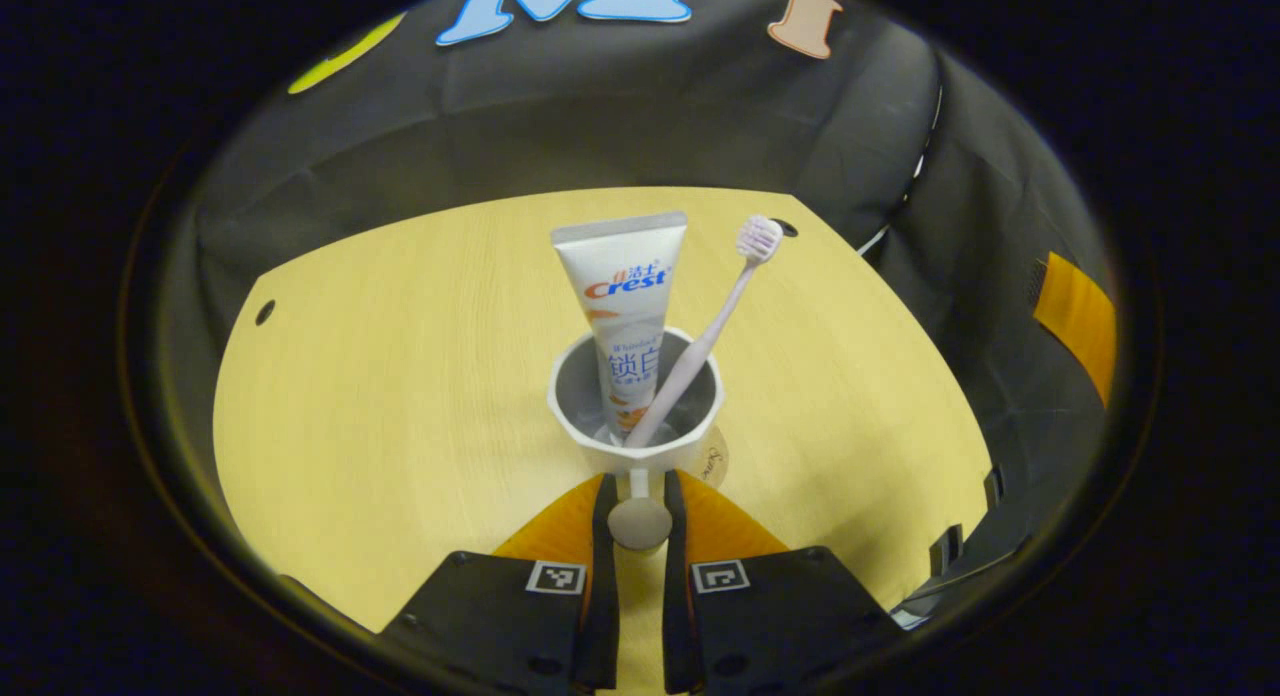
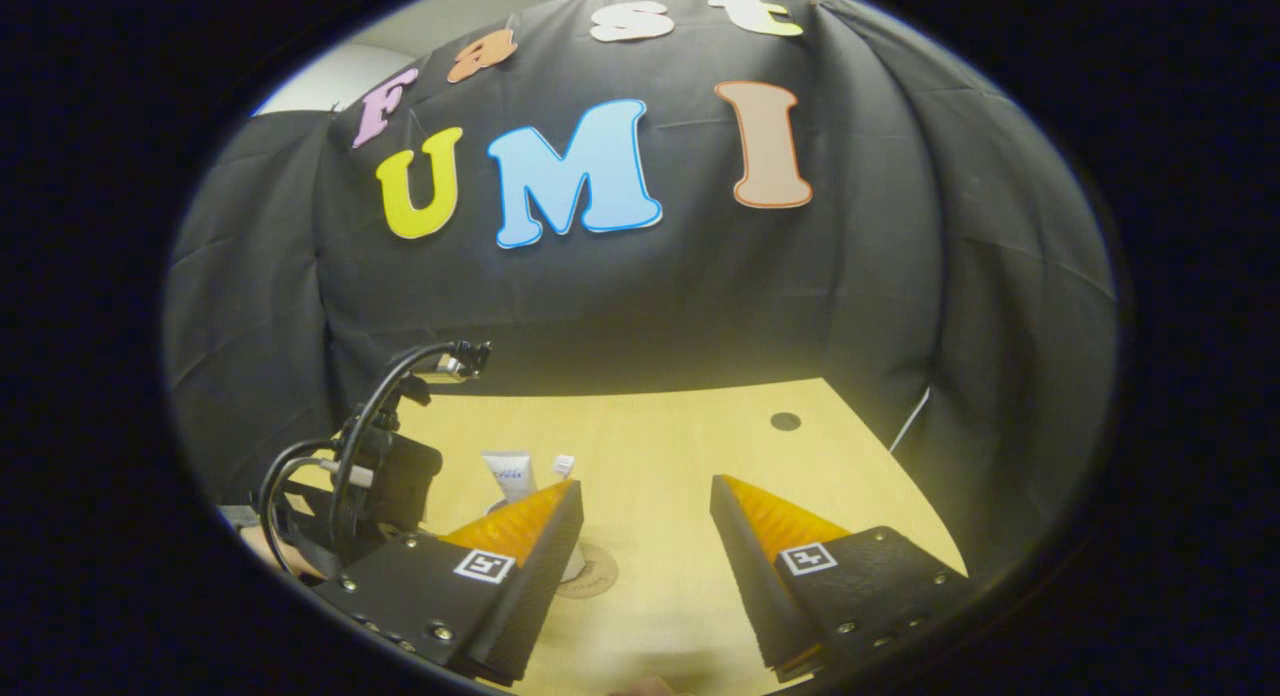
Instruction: Put the toothbrush and toothpaste on the desktop into the cup, then pick up the cup and place it on the coaster on the desktop.
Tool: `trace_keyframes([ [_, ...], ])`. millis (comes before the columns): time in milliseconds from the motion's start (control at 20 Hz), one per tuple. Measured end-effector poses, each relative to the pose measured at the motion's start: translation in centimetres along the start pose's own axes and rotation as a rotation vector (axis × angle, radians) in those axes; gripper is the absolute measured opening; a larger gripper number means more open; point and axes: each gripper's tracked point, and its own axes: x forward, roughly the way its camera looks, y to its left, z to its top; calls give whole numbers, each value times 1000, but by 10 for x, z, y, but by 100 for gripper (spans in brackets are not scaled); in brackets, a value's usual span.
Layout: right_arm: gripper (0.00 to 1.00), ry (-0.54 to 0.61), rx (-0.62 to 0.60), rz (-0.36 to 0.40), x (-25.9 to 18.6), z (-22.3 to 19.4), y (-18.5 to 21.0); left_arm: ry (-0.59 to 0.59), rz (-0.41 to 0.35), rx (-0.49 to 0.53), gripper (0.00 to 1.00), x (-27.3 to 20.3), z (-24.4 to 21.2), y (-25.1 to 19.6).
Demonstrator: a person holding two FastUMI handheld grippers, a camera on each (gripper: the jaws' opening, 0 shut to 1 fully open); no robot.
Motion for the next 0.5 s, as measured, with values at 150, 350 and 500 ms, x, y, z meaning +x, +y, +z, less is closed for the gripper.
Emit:
trace_keyframes([
  [150,81,5,9,-8,-2,-3,-7,4,10,14,25,0,1,-3],
  [350,81,12,23,-2,-1,-5,-10,9,20,23,24,3,-1,-5],
  [500,81,14,26,7,-1,-4,-8,45,-5,3,26,6,-9,-12],
])
